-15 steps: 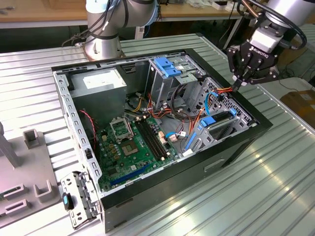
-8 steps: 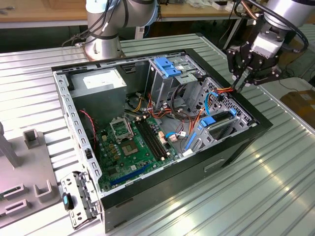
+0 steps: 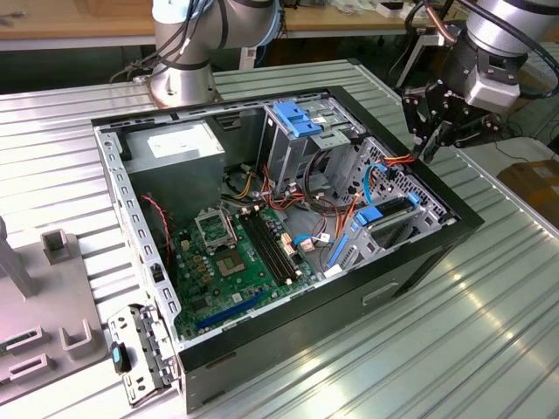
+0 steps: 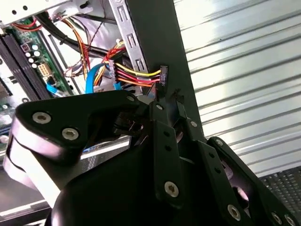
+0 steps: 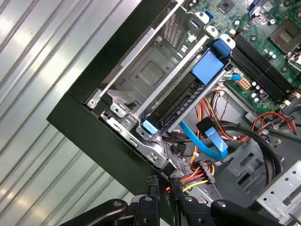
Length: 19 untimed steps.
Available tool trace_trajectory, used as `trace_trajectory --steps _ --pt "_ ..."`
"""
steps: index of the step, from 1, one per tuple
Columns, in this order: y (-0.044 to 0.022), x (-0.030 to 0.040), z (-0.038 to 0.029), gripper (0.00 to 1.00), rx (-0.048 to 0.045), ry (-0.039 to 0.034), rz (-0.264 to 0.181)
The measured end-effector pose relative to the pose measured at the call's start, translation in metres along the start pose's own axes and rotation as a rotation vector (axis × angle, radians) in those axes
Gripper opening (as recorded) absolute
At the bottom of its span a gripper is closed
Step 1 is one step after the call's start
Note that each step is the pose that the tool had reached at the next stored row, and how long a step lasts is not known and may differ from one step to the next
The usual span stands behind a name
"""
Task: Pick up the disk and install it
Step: 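Insert the first disk wire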
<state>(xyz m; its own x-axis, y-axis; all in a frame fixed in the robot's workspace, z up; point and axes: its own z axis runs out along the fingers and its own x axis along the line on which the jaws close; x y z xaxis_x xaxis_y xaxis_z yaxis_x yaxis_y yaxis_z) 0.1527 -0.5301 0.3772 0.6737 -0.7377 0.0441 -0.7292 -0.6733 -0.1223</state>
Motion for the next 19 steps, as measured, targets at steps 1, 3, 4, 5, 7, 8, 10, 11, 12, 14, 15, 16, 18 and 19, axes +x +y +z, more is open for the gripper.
trace_trajectory --steps 1,3,4,5,7,8,10,11,12,14,15,16,18,19 --pt "-0.0003 -0.0002 0.0003 0.24 0.0028 0.0094 -0.023" --pt "-0.0002 -0.0006 0.0015 0.24 0.0076 0.0020 -0.104" --pt "-0.0002 -0.0006 0.0021 0.24 0.0097 -0.0008 -0.137" --pt "-0.0002 -0.0006 0.0024 0.24 0.0106 -0.0019 -0.153" --pt "-0.0003 -0.0009 0.0028 0.24 0.0124 -0.0040 -0.185" --pt "-0.0004 -0.0010 0.0030 0.24 0.0132 -0.0050 -0.198" --pt "-0.0005 -0.0013 0.0040 0.24 0.0175 -0.0098 -0.258" --pt "-0.0005 -0.0013 0.0041 0.24 0.0187 -0.0111 -0.277" --pt "-0.0006 -0.0014 0.0044 0.24 0.0206 -0.0123 -0.307" --pt "-0.0007 -0.0016 0.0052 0.24 0.0243 -0.0139 -0.356" --pt "-0.0007 -0.0017 0.0056 0.24 0.0263 -0.0151 -0.375" --pt "-0.0007 -0.0017 0.0058 0.24 0.0276 -0.0158 -0.388" --pt "-0.0006 -0.0018 0.0061 0.24 0.0298 -0.0176 -0.416" --pt "-0.0009 -0.0021 0.0063 0.24 0.0296 -0.0167 -0.435"
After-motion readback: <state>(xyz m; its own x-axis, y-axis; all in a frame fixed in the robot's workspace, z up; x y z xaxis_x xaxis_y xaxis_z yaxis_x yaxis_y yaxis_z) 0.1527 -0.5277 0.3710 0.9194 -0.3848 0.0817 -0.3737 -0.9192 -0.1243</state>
